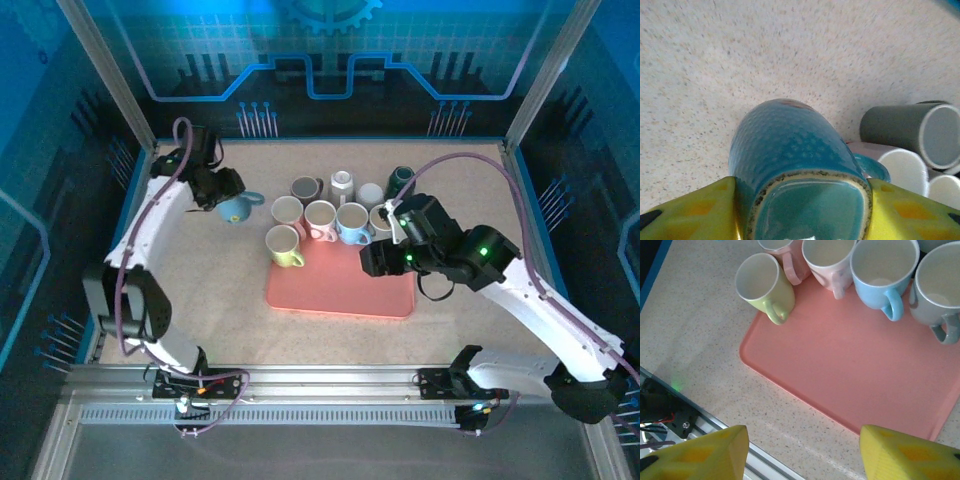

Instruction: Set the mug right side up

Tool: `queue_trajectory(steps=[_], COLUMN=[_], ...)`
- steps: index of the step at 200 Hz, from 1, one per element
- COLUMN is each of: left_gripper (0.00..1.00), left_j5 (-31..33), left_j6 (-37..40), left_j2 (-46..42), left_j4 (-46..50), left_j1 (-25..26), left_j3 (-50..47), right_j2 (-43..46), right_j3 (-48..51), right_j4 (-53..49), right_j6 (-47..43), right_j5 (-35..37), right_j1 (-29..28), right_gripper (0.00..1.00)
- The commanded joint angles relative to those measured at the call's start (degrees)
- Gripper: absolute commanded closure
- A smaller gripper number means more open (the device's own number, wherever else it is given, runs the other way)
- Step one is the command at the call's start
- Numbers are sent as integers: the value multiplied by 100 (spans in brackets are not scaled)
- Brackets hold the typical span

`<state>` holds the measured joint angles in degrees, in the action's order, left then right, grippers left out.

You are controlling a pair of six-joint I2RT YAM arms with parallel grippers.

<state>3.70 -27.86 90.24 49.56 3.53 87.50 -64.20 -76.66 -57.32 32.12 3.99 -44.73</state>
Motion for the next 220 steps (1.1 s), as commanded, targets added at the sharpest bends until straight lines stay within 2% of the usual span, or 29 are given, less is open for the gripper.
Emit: queue_trajectory(steps=[1,22,46,74,94,122,144,168,186,220], left_gripper=[56,57,55,52,49,51,51,55,55,55], left_j5=[229,135,-289,-1045,-1488,-1910,-2126,-2404,-2593,-2760], left_j6=[142,-24,-327,-827,-846,-513,-302,-55,-13,24], left_j2=[-588,-1101,-1720,-2543,-3105,-3601,-4020,-4414,-4523,-4619], left_j4=[71,-124,-586,-1809,-2692,-3437,-4155,-5067,-5332,-5465], left_j1=[-54,-41,-28,88,256,543,693,798,820,895], left_j3=[-31,-270,-709,-1497,-1903,-2070,-2369,-2767,-2840,-2810], right_j2=[-154,-383,-675,-1011,-1207,-1288,-1276,-1131,-1064,-1430], right_j3=[-399,-826,-1336,-1897,-2254,-2398,-2333,-1649,-1023,-1400], right_j4=[103,-25,-130,-139,-43,512,1068,2742,4399,4423], right_j6=[-49,-56,-136,49,368,1374,2272,3930,5401,5616], right_j5=[-284,-553,-809,-1352,-2016,-2955,-3426,-4256,-4399,-4412], right_j1=[-17,50,95,289,525,884,1092,1273,1221,972], right_gripper=[39,39,39,39,38,37,35,35,35,35])
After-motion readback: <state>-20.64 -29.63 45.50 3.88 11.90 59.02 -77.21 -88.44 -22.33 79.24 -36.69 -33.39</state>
